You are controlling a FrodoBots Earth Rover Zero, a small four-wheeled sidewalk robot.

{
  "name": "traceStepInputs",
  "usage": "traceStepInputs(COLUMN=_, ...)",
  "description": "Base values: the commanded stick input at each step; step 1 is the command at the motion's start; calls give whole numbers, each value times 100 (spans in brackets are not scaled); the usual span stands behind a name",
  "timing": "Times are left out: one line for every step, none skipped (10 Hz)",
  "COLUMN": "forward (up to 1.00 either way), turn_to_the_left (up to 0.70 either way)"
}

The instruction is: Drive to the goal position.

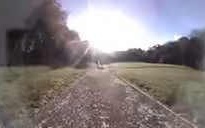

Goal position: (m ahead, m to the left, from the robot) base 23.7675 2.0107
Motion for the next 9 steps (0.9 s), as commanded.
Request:
traceStepInputs(forward=50, turn_to_the_left=0)
traceStepInputs(forward=50, turn_to_the_left=0)
traceStepInputs(forward=50, turn_to_the_left=0)
traceStepInputs(forward=50, turn_to_the_left=0)
traceStepInputs(forward=50, turn_to_the_left=0)
traceStepInputs(forward=50, turn_to_the_left=0)
traceStepInputs(forward=50, turn_to_the_left=0)
traceStepInputs(forward=50, turn_to_the_left=0)
traceStepInputs(forward=50, turn_to_the_left=0)
